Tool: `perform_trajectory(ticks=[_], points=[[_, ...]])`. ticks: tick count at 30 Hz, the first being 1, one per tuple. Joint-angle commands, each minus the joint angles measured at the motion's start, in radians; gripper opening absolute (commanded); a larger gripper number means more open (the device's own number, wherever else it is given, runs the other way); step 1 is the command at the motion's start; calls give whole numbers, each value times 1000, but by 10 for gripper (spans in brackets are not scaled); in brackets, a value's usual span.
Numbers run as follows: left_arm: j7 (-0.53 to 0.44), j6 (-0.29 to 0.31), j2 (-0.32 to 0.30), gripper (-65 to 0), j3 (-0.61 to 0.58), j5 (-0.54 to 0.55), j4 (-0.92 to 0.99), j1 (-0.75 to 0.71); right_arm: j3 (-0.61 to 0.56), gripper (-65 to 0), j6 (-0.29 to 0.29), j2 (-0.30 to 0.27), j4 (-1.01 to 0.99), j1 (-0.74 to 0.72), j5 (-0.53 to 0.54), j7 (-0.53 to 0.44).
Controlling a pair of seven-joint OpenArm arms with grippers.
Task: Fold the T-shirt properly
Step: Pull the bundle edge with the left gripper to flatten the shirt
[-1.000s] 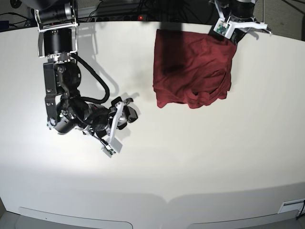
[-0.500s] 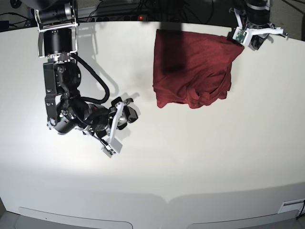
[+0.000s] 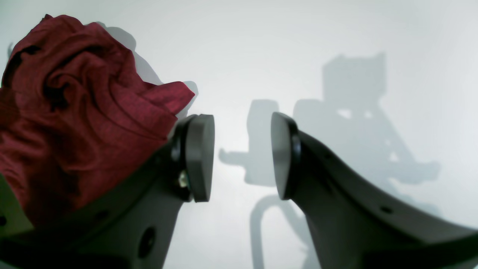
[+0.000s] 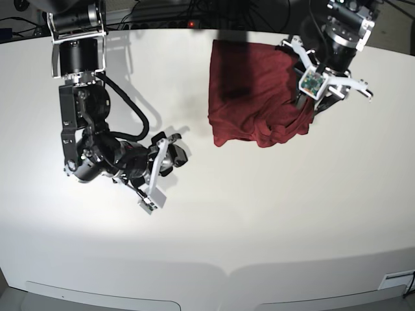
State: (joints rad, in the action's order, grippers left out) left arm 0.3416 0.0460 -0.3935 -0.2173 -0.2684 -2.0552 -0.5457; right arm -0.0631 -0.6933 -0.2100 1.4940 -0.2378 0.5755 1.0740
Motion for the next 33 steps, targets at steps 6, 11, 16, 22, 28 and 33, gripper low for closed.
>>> perform_trajectory(ticks=[6, 11, 16, 22, 28, 33], points=[[-24, 26, -8, -458, -4, 28, -17, 57, 5, -392, -5, 0, 18, -25, 11, -19], [-21, 59, -8, -458, -61, 35, 21, 129, 5, -392, -5, 2, 18, -25, 11, -10], [37, 60, -8, -458, -126, 28, 136, 233, 5, -392, -5, 2, 18, -25, 11, 23], [58, 59, -6, -458, -146, -55, 251, 306, 5, -392, -5, 2, 18, -25, 10, 26], [54, 59, -6, -458, -146, -121, 328, 311, 5, -392, -5, 2, 18, -25, 11, 26], [43, 60, -6, -459, -146, -124, 334, 312, 5, -392, -5, 2, 18, -25, 11, 22]])
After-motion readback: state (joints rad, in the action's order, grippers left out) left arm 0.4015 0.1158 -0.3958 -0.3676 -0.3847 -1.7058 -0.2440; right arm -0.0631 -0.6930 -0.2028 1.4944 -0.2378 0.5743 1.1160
